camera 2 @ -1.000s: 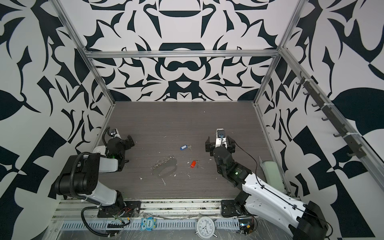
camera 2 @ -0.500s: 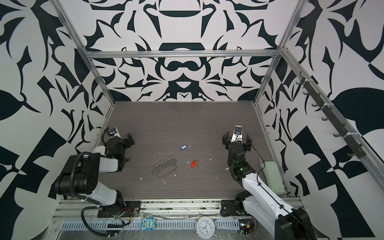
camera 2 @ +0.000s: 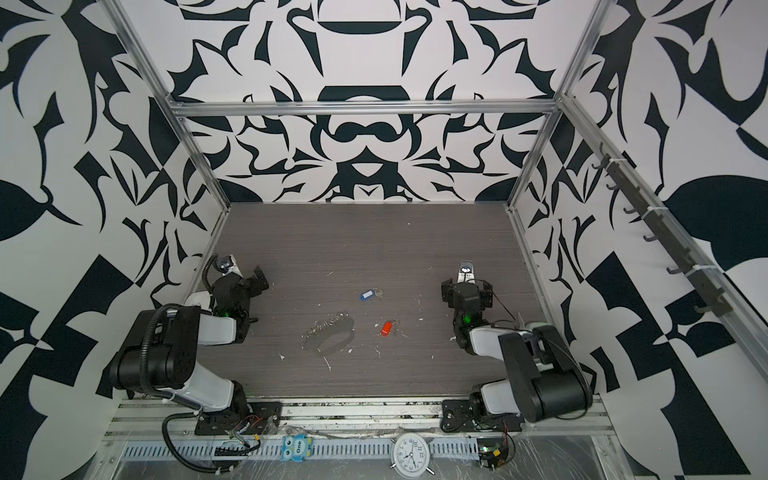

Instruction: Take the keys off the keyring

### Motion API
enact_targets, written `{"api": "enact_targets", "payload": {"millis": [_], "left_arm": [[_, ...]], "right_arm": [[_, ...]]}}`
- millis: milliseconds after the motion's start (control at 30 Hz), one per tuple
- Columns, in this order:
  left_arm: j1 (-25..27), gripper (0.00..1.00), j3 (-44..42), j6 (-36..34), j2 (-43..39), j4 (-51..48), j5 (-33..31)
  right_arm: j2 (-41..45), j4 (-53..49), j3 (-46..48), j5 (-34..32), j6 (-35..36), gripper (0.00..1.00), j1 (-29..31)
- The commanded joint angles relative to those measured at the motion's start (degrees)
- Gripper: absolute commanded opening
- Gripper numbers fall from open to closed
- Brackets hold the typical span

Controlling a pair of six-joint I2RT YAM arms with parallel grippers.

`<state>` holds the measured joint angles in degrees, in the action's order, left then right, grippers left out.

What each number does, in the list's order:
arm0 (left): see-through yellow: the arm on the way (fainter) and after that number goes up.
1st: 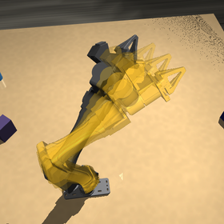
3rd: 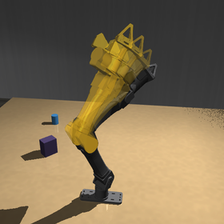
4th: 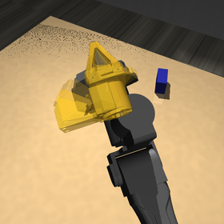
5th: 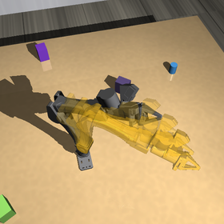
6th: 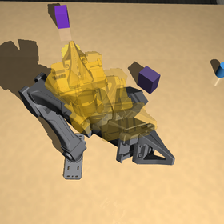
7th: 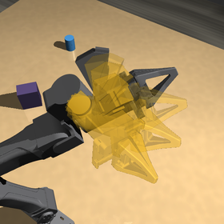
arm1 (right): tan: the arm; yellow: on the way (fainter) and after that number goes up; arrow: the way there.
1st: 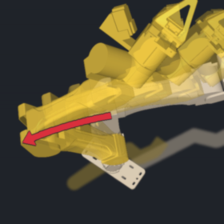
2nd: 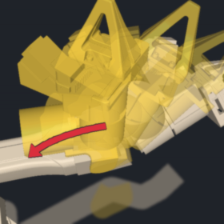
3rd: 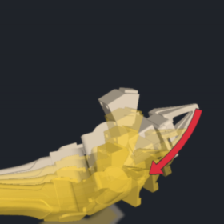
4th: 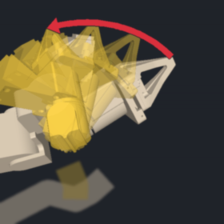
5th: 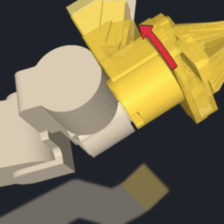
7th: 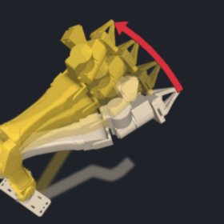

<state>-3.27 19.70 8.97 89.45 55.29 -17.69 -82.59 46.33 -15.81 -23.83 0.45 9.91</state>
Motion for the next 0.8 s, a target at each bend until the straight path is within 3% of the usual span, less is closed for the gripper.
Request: {"api": "enact_targets", "payload": {"millis": [0,33,133,467,633,767], "left_arm": [[0.0,1.0,-0.2,0.0,0.1,1.9,0.2],[0.0,1.0,-0.2,0.0,0.0,1.8,0.3],[0.0,1.0,-0.3,0.0,0.0,1.8,0.2],[0.0,1.0,-0.2,0.0,0.1,1.7,0.3],[0.0,1.0,-0.1,0.0,0.2,1.7,0.2],[0.0,1.0,-0.2,0.0,0.1,1.6,0.2]], "right_arm": [[-6.1,13.0,-1.3,4.0,-0.1,1.0,-1.4],[-8.1,15.4,-1.5,3.7,0.4,0.99,-1.5],[-6.4,6.8,-4.3,6.8,-0.4,1.0,-2.3],[-6.9,6.9,-4.4,8.5,-1.0,1.0,-3.6],[-6.2,8.0,-3.3,3.5,-2.7,1.0,-3.6],[-6.4,8.2,-3.4,3.3,-2.8,1.0,-3.5]]}}
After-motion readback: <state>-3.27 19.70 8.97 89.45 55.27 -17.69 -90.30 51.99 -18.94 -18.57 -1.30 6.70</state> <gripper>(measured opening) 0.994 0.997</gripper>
